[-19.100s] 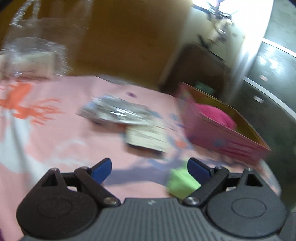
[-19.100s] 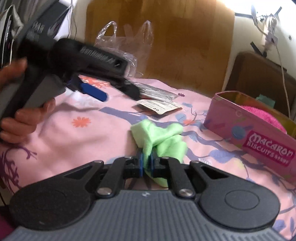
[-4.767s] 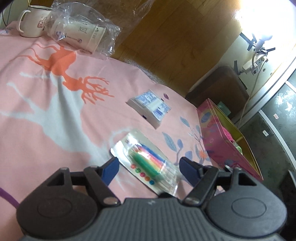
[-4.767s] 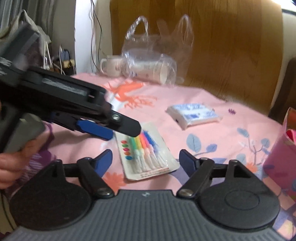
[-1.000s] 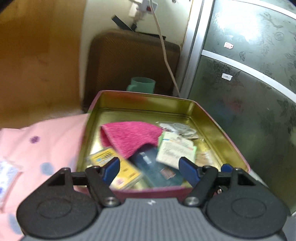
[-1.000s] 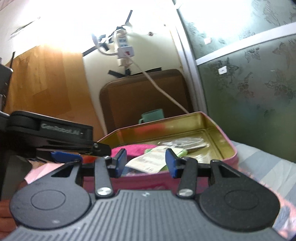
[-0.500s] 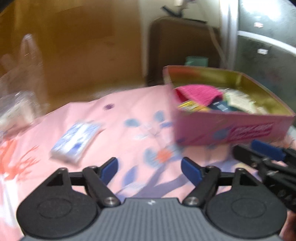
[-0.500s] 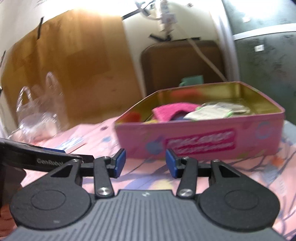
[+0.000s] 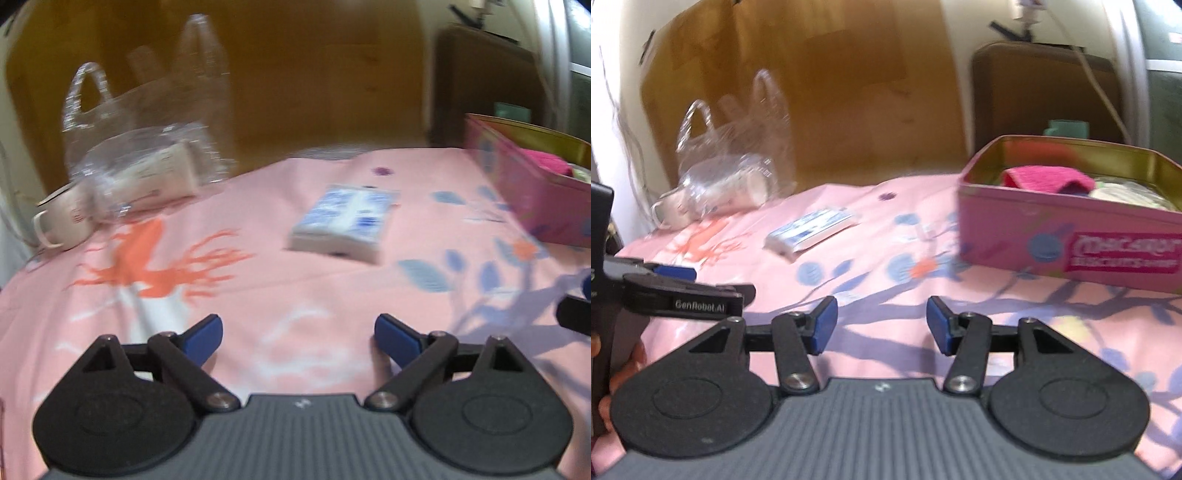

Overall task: Organize soft objects
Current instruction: 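Withdraw the left tool from the tin, then reach the right tool to the white tissue pack and grasp it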

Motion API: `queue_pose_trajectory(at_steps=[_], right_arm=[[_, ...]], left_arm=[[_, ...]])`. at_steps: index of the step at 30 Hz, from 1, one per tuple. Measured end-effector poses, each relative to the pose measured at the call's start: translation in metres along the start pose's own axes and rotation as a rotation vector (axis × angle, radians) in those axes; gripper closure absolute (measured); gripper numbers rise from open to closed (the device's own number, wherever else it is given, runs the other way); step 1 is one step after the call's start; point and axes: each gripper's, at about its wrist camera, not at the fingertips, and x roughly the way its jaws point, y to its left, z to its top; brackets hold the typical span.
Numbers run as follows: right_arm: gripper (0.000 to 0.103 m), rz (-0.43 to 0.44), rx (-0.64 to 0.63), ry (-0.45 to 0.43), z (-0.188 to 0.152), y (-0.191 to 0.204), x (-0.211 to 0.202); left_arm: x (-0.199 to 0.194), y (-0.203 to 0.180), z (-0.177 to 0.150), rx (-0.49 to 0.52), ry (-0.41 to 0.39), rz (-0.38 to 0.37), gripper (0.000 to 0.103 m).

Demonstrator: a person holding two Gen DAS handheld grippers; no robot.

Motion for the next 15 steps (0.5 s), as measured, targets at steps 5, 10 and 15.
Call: queue_pose_trajectory(at_steps=[5,10,15], right_arm=[[0.044,0.058,-0.006,0.068,0.006,0.024,0.021],[0.043,0.087,-0.031,0.101,0.02,0.051,0.053],[0.023,0.078,0.061,0.096,0.051,0.06,0.093]], left_arm=[[0.008,0.045,-0.004,-0.059,-0.006,0.073,0.01],[0.01,0.088,-0.006,-0.183,-0.025,0.113,0.01],[0.011,0.109,-0.009,-0.306,-0.018,0.064,0.01]])
